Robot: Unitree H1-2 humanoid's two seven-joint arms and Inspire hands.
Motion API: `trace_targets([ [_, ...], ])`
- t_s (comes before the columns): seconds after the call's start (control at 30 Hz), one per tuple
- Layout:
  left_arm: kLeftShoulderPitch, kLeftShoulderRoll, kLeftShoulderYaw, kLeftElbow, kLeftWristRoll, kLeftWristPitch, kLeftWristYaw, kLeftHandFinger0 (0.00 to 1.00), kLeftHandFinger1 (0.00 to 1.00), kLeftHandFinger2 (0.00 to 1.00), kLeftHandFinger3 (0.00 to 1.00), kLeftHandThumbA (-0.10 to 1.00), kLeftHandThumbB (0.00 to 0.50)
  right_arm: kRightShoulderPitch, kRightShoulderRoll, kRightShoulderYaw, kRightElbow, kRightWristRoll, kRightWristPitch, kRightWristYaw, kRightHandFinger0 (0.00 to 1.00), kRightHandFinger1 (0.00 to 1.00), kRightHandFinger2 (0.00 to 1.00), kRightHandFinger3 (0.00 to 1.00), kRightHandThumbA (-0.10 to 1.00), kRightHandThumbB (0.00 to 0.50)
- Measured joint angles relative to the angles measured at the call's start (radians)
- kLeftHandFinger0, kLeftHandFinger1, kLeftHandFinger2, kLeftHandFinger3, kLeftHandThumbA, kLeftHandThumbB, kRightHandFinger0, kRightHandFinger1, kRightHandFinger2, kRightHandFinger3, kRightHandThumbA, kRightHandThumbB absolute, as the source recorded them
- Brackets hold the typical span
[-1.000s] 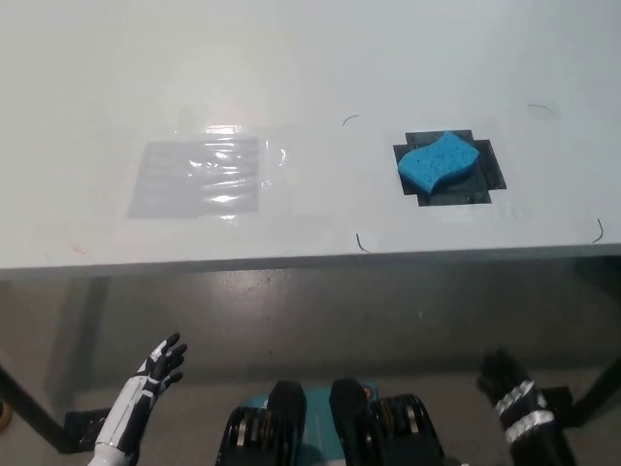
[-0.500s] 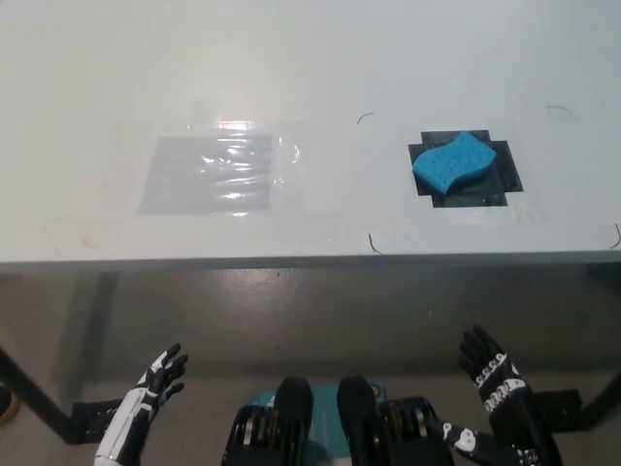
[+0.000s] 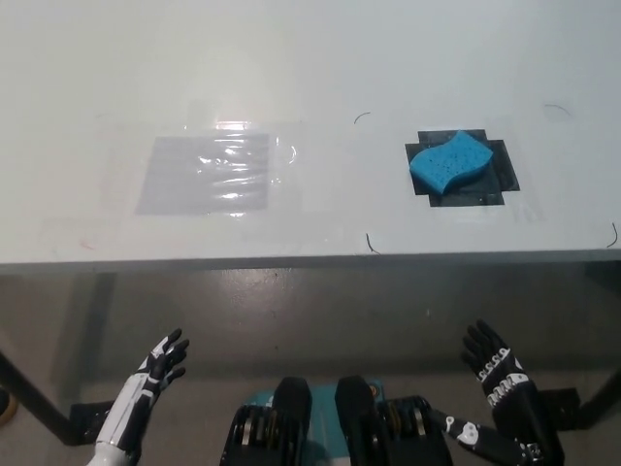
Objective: A soft sponge is kept on the balc marked spot on the table infront of the robot and it uses its right hand fist to press down on it and drrags it across the table in a back and forth manner twice to clean it
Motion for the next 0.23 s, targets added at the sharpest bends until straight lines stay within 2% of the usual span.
trace_targets([
  [0.07,-0.005,0.0,0.0,0.0,0.0,0.0,0.0,1.0,1.0,1.0,1.0,1.0,0.48,-0.001,0.0,-0.002,0.0,-0.002,0.0,-0.001,1.0,1.0,1.0,1.0,1.0,0.385],
  [0.13,-0.007,0.0,0.0,0.0,0.0,0.0,0.0,1.0,1.0,1.0,1.0,1.0,0.483,-0.001,0.0,-0.005,0.0,-0.003,0.0,-0.002,1.0,1.0,1.0,1.0,1.0,0.374],
  [0.23,-0.008,0.0,0.0,-0.006,0.0,0.001,0.0,1.0,1.0,1.0,1.0,1.0,0.487,-0.004,0.0,-0.009,0.002,-0.004,-0.001,-0.002,1.0,1.0,1.0,1.0,1.0,0.388],
])
